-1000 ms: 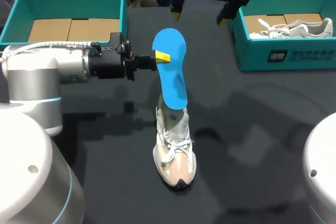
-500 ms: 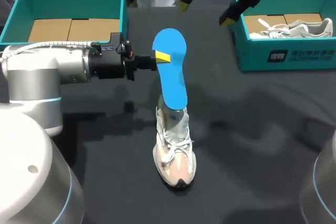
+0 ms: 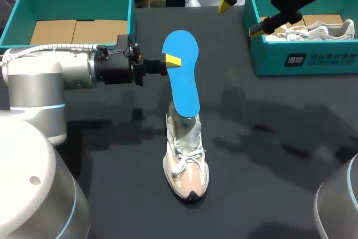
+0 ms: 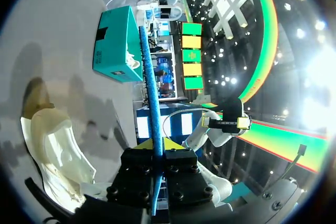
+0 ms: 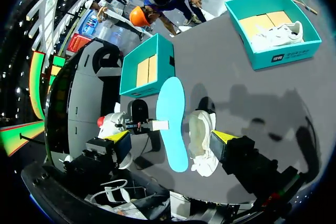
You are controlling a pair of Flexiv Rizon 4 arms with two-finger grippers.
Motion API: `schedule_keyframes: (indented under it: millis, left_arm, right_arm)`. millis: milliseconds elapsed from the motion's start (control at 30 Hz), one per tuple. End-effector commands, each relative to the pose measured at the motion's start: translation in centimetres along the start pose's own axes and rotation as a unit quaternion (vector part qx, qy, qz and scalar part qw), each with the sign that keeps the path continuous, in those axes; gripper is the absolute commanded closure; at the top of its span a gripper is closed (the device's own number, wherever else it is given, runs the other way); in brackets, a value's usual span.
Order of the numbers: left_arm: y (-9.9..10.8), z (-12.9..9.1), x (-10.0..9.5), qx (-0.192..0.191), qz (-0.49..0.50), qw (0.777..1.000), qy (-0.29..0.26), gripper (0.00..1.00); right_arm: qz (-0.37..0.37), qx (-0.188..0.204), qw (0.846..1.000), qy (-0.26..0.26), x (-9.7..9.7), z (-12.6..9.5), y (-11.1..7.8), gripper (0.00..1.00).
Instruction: Take the shoe out of the shoebox, open the shoe tongue, remove and reinsert the insole, then place the shoe into the shoebox
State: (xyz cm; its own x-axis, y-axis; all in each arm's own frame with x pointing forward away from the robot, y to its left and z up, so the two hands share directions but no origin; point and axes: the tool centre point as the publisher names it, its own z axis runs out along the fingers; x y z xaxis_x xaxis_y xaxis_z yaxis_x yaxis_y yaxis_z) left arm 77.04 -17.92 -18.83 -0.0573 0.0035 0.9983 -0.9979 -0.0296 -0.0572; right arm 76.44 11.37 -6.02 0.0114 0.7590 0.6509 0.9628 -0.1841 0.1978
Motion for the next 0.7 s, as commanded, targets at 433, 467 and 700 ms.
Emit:
schedule_keyframes:
  millis: [433, 467, 700]
  left_arm:
    - [0.0, 0.0, 0.0, 0.000, 0.000, 1.000, -0.001, 1.00]
    - [0.0, 0.0, 0.0, 0.000, 0.000, 1.000, -0.001, 1.00]
    - [0.0, 0.0, 0.0, 0.000, 0.000, 1.000, -0.001, 1.00]
  right_arm:
    - [0.027, 0.006, 0.985, 0.171, -3.0, 1.0, 0.4, 0.00]
    - [0.031, 0.007, 0.984, 0.174, -3.3, 1.1, 0.4, 0.00]
    - [0.040, 0.016, 0.975, 0.220, -4.6, 1.7, 0.6, 0.00]
